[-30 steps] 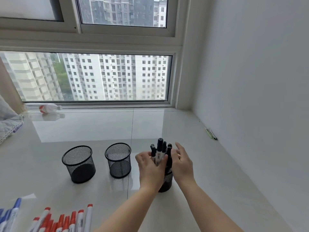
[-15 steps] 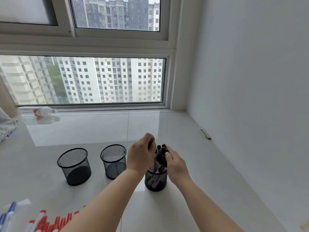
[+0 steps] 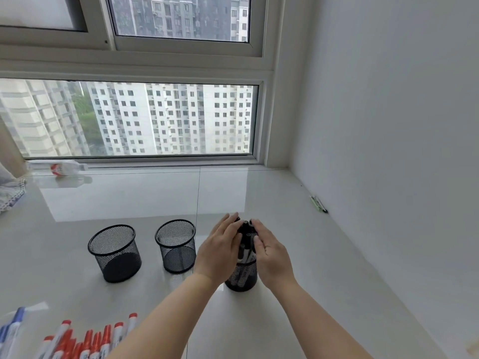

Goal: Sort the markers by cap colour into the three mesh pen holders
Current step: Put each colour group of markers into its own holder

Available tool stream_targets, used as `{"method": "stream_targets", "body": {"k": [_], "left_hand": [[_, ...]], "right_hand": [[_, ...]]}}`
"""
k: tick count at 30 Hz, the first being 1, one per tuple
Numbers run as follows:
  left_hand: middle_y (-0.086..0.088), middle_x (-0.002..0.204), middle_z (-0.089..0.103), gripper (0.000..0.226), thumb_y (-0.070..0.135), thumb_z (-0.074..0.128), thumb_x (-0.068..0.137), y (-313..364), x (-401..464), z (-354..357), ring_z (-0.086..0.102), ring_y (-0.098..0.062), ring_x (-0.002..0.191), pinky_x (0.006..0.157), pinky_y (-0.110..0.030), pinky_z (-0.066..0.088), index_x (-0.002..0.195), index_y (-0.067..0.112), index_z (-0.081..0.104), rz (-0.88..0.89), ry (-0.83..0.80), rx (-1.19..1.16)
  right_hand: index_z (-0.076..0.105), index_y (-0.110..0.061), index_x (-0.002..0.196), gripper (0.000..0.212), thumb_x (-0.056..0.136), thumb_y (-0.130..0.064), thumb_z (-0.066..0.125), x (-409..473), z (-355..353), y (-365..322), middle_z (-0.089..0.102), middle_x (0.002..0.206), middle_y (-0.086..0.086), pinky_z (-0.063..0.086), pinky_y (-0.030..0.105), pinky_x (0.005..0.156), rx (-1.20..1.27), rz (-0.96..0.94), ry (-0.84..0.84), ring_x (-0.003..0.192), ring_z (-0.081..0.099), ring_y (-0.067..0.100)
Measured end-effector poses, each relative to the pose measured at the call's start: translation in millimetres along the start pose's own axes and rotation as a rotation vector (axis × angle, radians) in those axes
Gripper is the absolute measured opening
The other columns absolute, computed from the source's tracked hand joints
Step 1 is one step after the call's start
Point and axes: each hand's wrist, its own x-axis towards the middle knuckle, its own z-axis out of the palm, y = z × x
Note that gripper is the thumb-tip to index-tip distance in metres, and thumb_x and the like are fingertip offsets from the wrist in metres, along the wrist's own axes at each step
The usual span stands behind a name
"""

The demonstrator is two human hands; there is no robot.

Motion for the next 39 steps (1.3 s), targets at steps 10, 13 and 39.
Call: {"method": "stream_targets", "body": {"k": [10,13,39], "left_hand": [[0.007,0.134,0.043,0.039,0.025,0.049,0.092,2.4,-55.4,-46.8,0.035,-0.01,0.127,0.096,-0.013,0.022,0.131,0.022,0.045,-0.29,0.114,-0.162],[0.004,0.121,0.049,0.032,0.018,0.052,0.089,-13.9,-92.4,-70.2,0.048,-0.011,0.113,0.084,-0.013,0.03,0.122,0.02,0.051,-0.351,0.12,-0.142],[-0.009,0.13,0.04,0.037,0.022,0.047,0.094,-133.8,-228.8,-146.2,0.044,-0.022,0.119,0.099,-0.03,0.037,0.128,0.01,0.045,-0.751,0.095,0.103]], "right_hand": [[0.059,-0.01,0.113,0.037,0.078,-0.003,0.048,-47.1,23.8,-35.9,0.061,0.11,0.002,0.034,0.022,0.09,-0.22,-0.317,0.371,0.103,0.044,0.015],[0.062,-0.01,0.096,0.03,0.071,-0.001,0.05,-73.7,53.5,-44.6,0.06,0.085,0.001,0.038,0.024,0.076,-0.171,-0.337,0.358,0.081,0.043,0.013],[0.042,-0.019,0.127,0.051,0.088,-0.052,0.044,-137.0,213.9,-66.8,0.045,0.122,0.003,0.038,0.034,0.092,-0.566,0.096,-0.294,0.114,0.045,0.023]]}}
